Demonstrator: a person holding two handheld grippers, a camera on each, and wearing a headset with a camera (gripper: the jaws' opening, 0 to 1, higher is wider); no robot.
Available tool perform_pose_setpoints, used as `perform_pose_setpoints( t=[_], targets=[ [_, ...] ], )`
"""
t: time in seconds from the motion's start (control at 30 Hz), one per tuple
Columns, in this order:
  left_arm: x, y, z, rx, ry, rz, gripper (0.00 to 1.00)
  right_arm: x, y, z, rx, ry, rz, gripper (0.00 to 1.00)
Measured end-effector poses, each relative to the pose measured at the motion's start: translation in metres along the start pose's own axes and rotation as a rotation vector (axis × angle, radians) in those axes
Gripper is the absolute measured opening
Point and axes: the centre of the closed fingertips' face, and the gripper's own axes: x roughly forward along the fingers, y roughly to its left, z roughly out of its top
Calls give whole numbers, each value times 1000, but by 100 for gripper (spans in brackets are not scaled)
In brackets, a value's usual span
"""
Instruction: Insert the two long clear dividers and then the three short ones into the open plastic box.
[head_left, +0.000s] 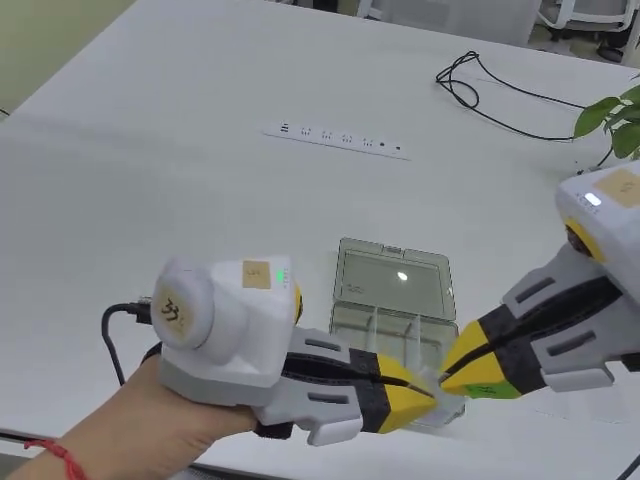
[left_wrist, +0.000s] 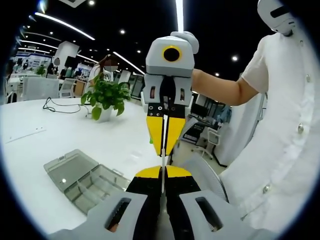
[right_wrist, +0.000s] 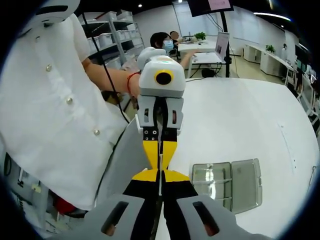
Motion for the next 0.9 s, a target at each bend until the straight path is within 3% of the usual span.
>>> perform_pose_setpoints(
  t=[0.5,0.9],
  targets=[
    [-6,6,-5,-18,3,41,0,-1,-4,4,2,-8,-12,3],
    [-31,26,-18,-39,16,136,2,-15,-23,9,27,-61,-86,3]
  ],
)
